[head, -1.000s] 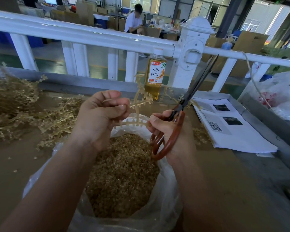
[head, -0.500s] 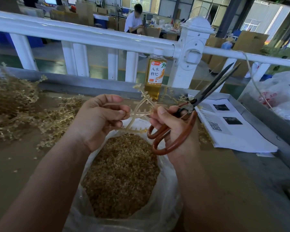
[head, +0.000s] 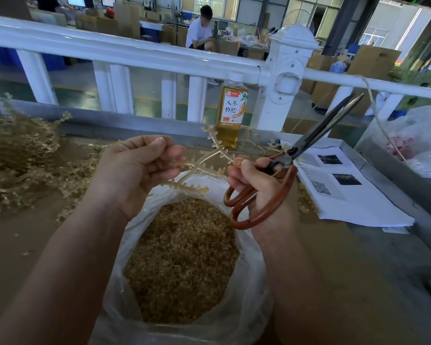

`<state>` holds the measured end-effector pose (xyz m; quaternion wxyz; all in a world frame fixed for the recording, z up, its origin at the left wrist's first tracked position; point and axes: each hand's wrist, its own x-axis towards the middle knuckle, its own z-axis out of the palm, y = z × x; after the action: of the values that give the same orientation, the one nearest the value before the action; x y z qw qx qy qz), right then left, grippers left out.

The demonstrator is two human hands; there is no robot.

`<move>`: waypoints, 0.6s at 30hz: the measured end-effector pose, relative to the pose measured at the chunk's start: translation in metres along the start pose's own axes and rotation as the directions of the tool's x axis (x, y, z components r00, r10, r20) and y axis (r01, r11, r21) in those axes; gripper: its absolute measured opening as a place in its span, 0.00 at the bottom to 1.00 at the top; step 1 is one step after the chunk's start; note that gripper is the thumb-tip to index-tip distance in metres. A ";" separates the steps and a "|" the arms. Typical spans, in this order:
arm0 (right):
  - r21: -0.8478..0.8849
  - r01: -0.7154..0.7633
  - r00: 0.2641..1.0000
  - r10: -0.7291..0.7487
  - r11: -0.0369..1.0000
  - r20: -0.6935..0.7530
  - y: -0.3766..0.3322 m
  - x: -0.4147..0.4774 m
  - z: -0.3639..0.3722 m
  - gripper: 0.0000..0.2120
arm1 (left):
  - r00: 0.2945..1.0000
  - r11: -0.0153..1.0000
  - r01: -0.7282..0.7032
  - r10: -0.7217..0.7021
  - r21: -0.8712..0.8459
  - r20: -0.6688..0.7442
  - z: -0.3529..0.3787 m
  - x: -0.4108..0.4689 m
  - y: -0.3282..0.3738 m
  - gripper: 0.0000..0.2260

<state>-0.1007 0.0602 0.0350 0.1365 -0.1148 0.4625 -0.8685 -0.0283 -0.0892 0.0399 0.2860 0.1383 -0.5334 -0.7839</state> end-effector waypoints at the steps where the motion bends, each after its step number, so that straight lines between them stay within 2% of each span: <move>1: -0.005 -0.001 1.000 0.001 1.000 -0.004 0.000 0.000 0.000 0.11 | 1.000 1.000 0.000 0.000 0.020 0.007 0.000 -0.001 0.001 0.08; 13: 0.039 -0.031 0.998 0.033 0.999 -0.054 0.002 0.002 -0.001 0.10 | 0.991 0.993 0.096 -0.101 0.062 0.083 0.000 -0.002 0.010 0.12; 18: 0.006 -0.036 0.997 0.036 0.999 -0.069 0.002 0.003 -0.002 0.09 | 0.989 0.993 0.106 -0.111 0.050 0.096 0.000 -0.002 0.011 0.13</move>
<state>-0.1038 0.0596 0.0322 0.1364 -0.0762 0.4669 -0.8704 -0.0241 -0.0908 0.0496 0.2130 0.1344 -0.5558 -0.7922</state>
